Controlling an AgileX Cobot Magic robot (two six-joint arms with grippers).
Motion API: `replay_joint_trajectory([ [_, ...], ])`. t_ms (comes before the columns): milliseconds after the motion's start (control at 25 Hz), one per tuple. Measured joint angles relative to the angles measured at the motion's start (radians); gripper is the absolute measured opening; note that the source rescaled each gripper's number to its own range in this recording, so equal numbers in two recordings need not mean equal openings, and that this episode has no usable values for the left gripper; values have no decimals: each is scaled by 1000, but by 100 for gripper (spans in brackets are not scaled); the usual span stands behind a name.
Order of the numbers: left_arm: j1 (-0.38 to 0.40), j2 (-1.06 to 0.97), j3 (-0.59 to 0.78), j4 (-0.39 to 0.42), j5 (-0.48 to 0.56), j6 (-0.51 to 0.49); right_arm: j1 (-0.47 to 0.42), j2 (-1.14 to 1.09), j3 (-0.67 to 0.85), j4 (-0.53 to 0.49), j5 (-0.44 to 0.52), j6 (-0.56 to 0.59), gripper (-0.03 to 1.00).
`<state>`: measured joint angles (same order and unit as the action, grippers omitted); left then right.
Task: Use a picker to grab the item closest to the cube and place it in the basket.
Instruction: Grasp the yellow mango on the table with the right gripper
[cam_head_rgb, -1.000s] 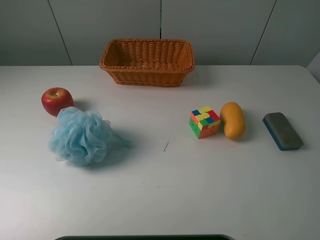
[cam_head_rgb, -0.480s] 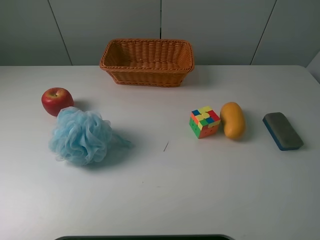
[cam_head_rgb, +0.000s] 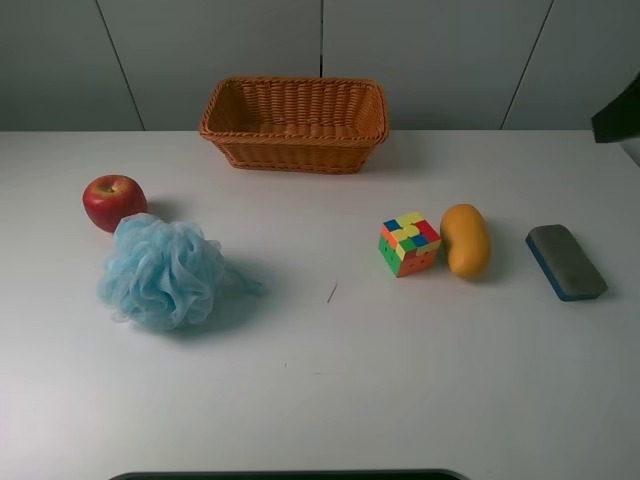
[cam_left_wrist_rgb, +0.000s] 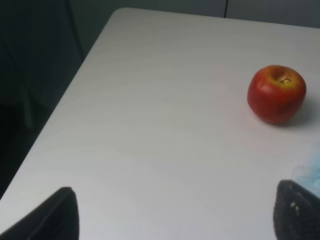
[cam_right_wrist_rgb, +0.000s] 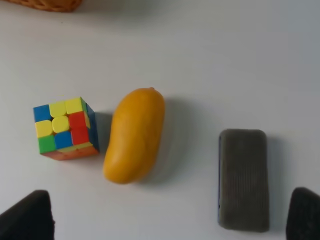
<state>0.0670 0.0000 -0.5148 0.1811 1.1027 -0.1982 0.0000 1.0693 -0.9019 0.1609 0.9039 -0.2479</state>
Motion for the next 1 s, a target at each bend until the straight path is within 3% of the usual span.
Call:
replay_joint_trajectory([
  [240,0,0,0,0,0,0,105,286,-23,8,-160,-2,100],
  [440,0,0,0,0,0,2,133,475,-23,37,-245,-4,100],
  [1000,0,0,0,0,0,-4,151,676,-24,63,-337,-23,100],
])
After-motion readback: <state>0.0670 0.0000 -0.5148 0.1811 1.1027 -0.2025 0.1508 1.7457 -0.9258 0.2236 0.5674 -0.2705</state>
